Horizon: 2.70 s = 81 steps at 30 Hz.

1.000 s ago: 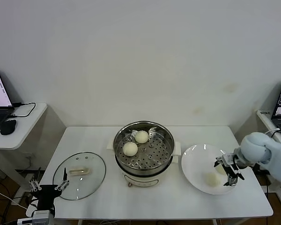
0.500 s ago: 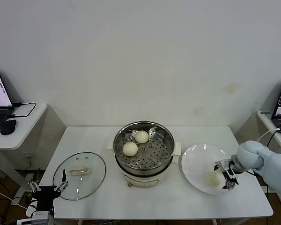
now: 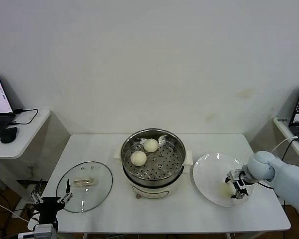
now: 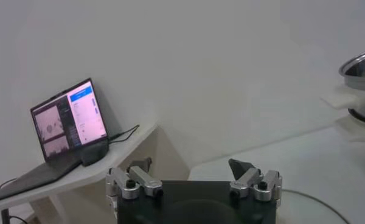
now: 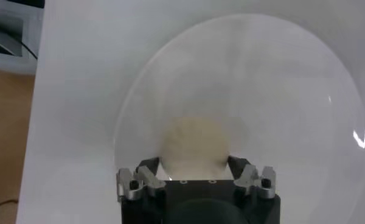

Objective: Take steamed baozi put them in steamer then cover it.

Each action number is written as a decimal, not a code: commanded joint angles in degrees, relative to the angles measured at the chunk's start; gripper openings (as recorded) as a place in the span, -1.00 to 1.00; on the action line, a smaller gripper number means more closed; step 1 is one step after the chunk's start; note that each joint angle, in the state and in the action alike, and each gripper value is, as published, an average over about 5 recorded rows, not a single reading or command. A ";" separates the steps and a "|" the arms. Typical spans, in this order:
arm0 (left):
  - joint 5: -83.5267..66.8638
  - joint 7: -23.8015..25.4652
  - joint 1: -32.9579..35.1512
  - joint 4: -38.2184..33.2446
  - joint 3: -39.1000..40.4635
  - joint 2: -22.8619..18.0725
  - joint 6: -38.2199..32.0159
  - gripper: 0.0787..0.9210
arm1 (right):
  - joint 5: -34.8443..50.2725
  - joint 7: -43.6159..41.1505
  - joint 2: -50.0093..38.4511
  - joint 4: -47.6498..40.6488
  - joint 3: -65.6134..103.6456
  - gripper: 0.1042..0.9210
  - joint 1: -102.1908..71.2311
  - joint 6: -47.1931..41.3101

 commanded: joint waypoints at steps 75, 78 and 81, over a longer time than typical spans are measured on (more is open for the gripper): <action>-1.25 -0.73 0.30 2.01 -2.81 -2.53 -2.50 0.77 | 5.05 -0.35 33.19 6.51 -38.09 0.18 44.06 30.28; -1.19 -0.71 0.25 1.96 -2.68 -2.64 -2.48 0.77 | 4.89 -0.01 32.85 6.24 -37.96 0.24 43.94 30.51; -1.17 -0.70 0.23 1.90 -2.63 -2.65 -2.48 0.77 | 4.80 0.43 32.35 5.85 -37.61 0.41 44.01 30.75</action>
